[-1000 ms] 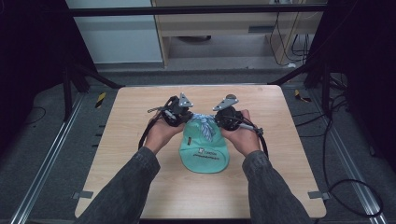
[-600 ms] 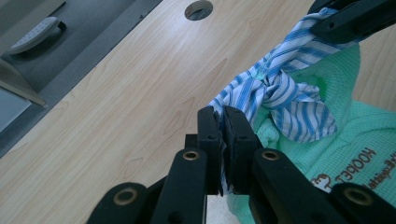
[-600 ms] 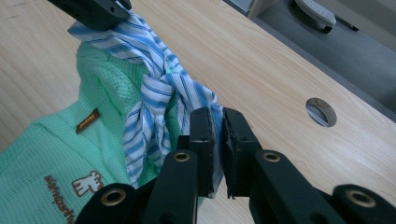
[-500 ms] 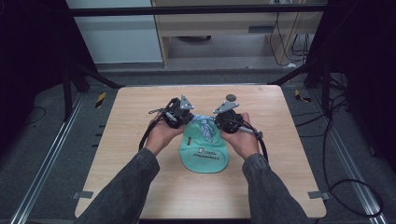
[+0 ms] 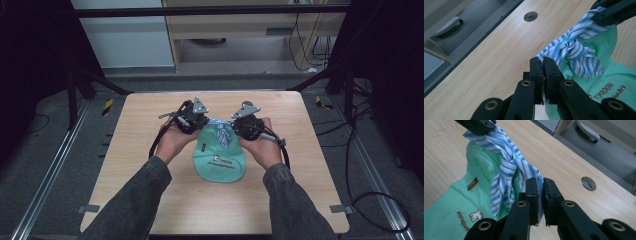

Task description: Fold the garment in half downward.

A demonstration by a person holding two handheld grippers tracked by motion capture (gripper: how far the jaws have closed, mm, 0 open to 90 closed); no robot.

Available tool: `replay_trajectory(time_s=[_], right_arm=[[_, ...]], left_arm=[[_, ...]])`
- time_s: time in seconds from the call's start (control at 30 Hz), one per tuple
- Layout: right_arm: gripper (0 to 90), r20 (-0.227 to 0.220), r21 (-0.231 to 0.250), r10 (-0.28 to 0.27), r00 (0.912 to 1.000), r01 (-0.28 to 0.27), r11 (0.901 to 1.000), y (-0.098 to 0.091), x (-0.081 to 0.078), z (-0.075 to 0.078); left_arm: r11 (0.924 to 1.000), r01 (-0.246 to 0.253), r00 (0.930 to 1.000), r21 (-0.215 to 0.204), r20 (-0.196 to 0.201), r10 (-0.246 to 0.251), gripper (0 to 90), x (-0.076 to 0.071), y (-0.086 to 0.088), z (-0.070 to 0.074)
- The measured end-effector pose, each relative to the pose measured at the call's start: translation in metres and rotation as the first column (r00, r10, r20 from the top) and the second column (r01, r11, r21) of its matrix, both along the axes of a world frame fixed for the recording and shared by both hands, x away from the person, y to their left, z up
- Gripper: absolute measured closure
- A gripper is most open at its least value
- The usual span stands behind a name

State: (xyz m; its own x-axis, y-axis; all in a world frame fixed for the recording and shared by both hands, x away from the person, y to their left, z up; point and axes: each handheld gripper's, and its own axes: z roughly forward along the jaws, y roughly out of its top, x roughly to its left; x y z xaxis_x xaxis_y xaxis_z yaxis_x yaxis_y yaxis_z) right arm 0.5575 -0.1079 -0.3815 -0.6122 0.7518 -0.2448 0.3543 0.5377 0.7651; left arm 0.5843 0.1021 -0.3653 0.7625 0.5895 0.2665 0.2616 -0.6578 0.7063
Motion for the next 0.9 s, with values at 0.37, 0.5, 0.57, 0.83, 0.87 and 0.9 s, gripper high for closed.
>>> replay_trajectory(time_s=[0.37,0.5,0.57,0.83,0.87,0.9], right_arm=[[82.8,0.011,-0.007,0.016,0.9998,-0.016,0.9999,-0.002,-0.014,-0.013],[82.8,0.016,-0.006,0.02,0.9997,-0.02,0.9998,-0.001,-0.019,-0.018],[82.9,0.016,-0.004,0.019,0.9997,-0.019,0.9998,-0.001,-0.021,-0.02],[82.9,0.02,-0.005,0.025,0.9995,-0.025,0.9997,0.0,-0.028,-0.028],[82.8,0.02,-0.007,0.028,0.9994,-0.028,0.9996,0.0,-0.03,-0.03],[82.8,0.02,-0.007,0.028,0.9994,-0.028,0.9996,0.0,-0.03,-0.03]], left_arm=[[0.9996,0.023,0.9995,0.014,0.022,-0.023,86.6,-0.017,-0.001,-0.015],[0.9995,0.03,0.9993,0.011,0.021,-0.03,86.6,-0.022,0.001,-0.019],[0.9995,0.03,0.9994,0.012,0.019,-0.03,86.6,-0.024,0.001,-0.02],[0.9991,0.04,0.9991,0.011,0.01,-0.04,86.6,-0.031,0.004,-0.027],[0.9991,0.041,0.9991,0.011,0.01,-0.041,86.7,-0.032,0.004,-0.028],[0.9991,0.041,0.9991,0.011,0.01,-0.041,86.6,-0.032,0.004,-0.028]])
